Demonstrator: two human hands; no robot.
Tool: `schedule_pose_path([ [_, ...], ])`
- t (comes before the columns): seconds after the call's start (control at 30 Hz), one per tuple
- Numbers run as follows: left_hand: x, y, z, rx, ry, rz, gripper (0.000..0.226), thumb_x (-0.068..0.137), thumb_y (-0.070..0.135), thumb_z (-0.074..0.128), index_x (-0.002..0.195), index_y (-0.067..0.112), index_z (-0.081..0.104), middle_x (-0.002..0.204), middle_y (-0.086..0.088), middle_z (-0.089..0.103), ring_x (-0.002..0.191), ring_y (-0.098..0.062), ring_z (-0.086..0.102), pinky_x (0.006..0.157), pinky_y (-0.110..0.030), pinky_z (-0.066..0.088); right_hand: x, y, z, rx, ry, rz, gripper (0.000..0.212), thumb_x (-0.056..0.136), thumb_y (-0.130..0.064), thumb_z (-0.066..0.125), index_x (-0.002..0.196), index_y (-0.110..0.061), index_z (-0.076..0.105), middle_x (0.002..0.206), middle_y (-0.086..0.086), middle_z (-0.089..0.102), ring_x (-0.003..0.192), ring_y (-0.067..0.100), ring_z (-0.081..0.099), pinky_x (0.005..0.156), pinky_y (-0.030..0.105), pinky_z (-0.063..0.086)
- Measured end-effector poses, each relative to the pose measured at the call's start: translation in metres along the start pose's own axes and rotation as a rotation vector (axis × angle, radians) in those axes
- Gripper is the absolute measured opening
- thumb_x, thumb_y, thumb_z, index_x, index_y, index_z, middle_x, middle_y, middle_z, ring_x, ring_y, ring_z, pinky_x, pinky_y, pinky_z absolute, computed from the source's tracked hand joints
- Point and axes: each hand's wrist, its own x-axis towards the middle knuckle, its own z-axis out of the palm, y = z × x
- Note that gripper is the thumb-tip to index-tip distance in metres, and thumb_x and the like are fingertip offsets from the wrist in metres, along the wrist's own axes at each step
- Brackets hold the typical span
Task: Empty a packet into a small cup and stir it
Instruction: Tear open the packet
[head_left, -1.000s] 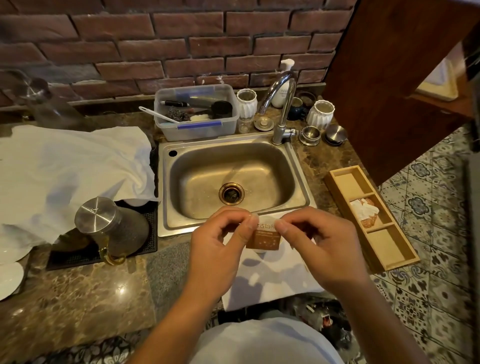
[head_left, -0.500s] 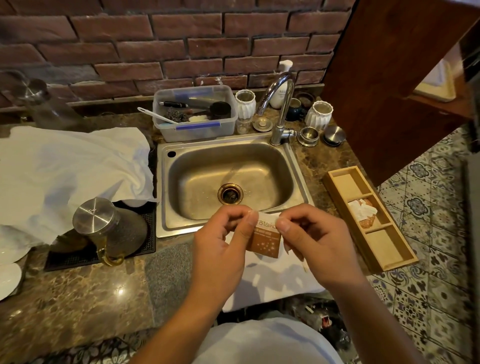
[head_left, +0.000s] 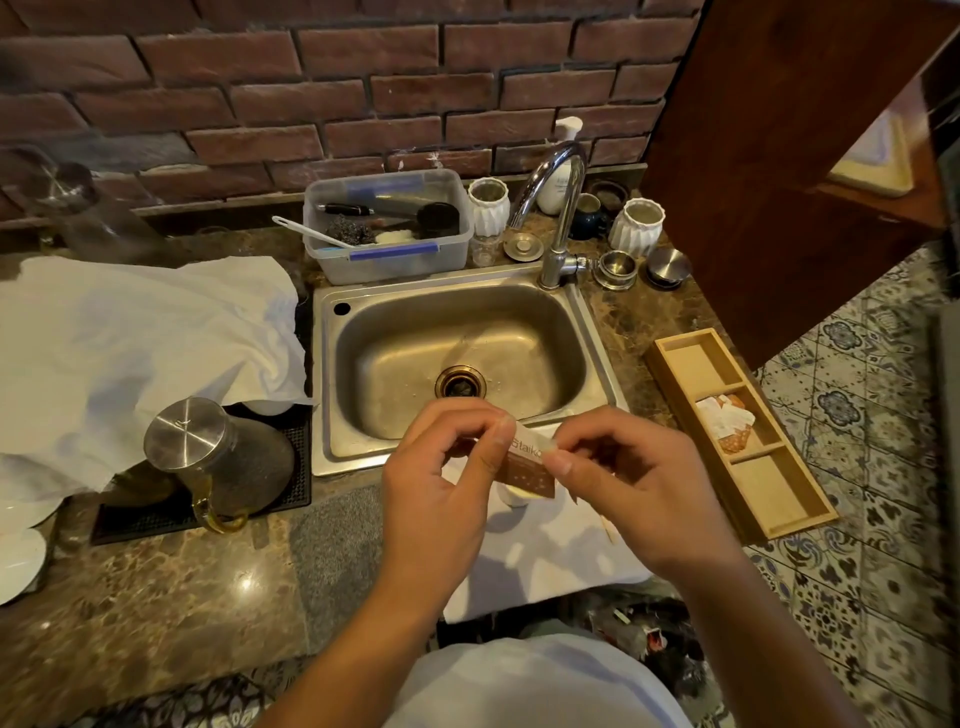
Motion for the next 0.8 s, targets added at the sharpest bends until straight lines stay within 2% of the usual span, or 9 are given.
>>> schedule_pose_path([
  [0.1, -0.002, 0.003, 0.002, -0.042, -0.006, -0.079, 0.010, 0.091, 0.023, 0.068, 0.090, 0.016, 0.075, 0.092, 0.003, 0.072, 0.091, -0.020, 0.069, 0.080, -0.033, 0.057, 0.001, 0.000, -0.001, 0.144, -0.063, 0.027, 0.014, 0.079, -0.032, 0.071, 0.087, -0.020, 0.073, 0.069, 0.000, 0.065, 0.058, 0.005, 0.057, 0.054, 0.017, 0.045],
  [0.23, -0.002, 0.010, 0.002, -0.187, -0.055, -0.226, 0.013, 0.084, 0.032, 0.068, 0.088, 0.023, 0.076, 0.087, 0.002, 0.077, 0.081, -0.009, 0.072, 0.073, -0.021, 0.057, 0.002, 0.005, -0.002, 0.148, 0.017, 0.029, 0.002, 0.088, -0.018, 0.068, 0.088, -0.017, 0.069, 0.066, 0.007, 0.061, 0.056, 0.008, 0.055, 0.050, 0.019, 0.046],
  [0.33, -0.001, 0.009, 0.000, -0.219, -0.135, -0.221, 0.014, 0.082, 0.029, 0.071, 0.090, 0.022, 0.079, 0.090, -0.001, 0.078, 0.085, -0.013, 0.074, 0.075, -0.023, 0.057, 0.002, 0.005, -0.003, 0.181, 0.062, 0.050, 0.006, 0.088, -0.020, 0.066, 0.090, -0.016, 0.070, 0.066, 0.015, 0.060, 0.053, 0.013, 0.053, 0.047, 0.025, 0.044],
  [0.43, 0.000, 0.008, 0.000, -0.228, -0.131, -0.200, 0.014, 0.083, 0.027, 0.071, 0.090, 0.020, 0.080, 0.090, -0.004, 0.078, 0.085, -0.017, 0.074, 0.076, -0.026, 0.059, 0.003, 0.004, -0.003, 0.207, 0.051, 0.082, 0.012, 0.088, -0.023, 0.067, 0.097, -0.017, 0.071, 0.067, 0.016, 0.062, 0.053, 0.014, 0.054, 0.047, 0.025, 0.045],
  [0.5, 0.001, 0.008, 0.002, -0.273, -0.126, -0.203, 0.012, 0.083, 0.024, 0.070, 0.090, 0.022, 0.080, 0.089, -0.001, 0.079, 0.084, -0.015, 0.075, 0.074, -0.025, 0.058, 0.004, 0.004, -0.002, 0.189, 0.046, 0.098, 0.016, 0.091, -0.026, 0.070, 0.102, -0.016, 0.071, 0.070, 0.018, 0.063, 0.054, 0.015, 0.055, 0.047, 0.025, 0.046],
  [0.6, 0.000, 0.009, 0.001, -0.260, -0.130, -0.191, 0.012, 0.085, 0.022, 0.069, 0.092, 0.021, 0.079, 0.088, 0.003, 0.079, 0.084, -0.010, 0.073, 0.075, -0.023, 0.057, 0.005, 0.004, -0.002, 0.165, 0.085, 0.105, 0.019, 0.084, -0.030, 0.068, 0.097, -0.017, 0.071, 0.071, 0.014, 0.064, 0.056, 0.012, 0.057, 0.048, 0.023, 0.047],
  [0.63, 0.000, 0.007, 0.001, -0.231, -0.134, -0.182, 0.011, 0.088, 0.022, 0.070, 0.094, 0.019, 0.078, 0.089, 0.002, 0.079, 0.086, -0.012, 0.074, 0.077, -0.025, 0.057, 0.005, 0.003, -0.002, 0.166, 0.100, 0.097, 0.018, 0.083, -0.030, 0.067, 0.095, -0.017, 0.071, 0.072, 0.012, 0.065, 0.057, 0.011, 0.057, 0.048, 0.022, 0.047],
  [0.7, -0.001, 0.002, -0.001, -0.162, -0.139, -0.156, 0.009, 0.092, 0.026, 0.072, 0.096, 0.020, 0.078, 0.092, -0.001, 0.077, 0.089, -0.019, 0.073, 0.081, -0.038, 0.060, 0.004, 0.003, -0.004, 0.149, 0.114, 0.066, 0.015, 0.081, -0.029, 0.068, 0.091, -0.019, 0.072, 0.075, 0.010, 0.067, 0.059, 0.009, 0.059, 0.049, 0.019, 0.048],
  [0.8, 0.000, -0.003, -0.001, -0.101, -0.136, -0.136, 0.013, 0.090, 0.034, 0.069, 0.096, 0.026, 0.077, 0.092, -0.001, 0.076, 0.091, -0.025, 0.073, 0.084, -0.055, 0.059, 0.003, 0.008, -0.008, 0.026, 0.073, -0.002, 0.011, 0.086, -0.023, 0.069, 0.093, -0.017, 0.073, 0.080, -0.003, 0.071, 0.070, 0.010, 0.065, 0.059, 0.021, 0.052],
])
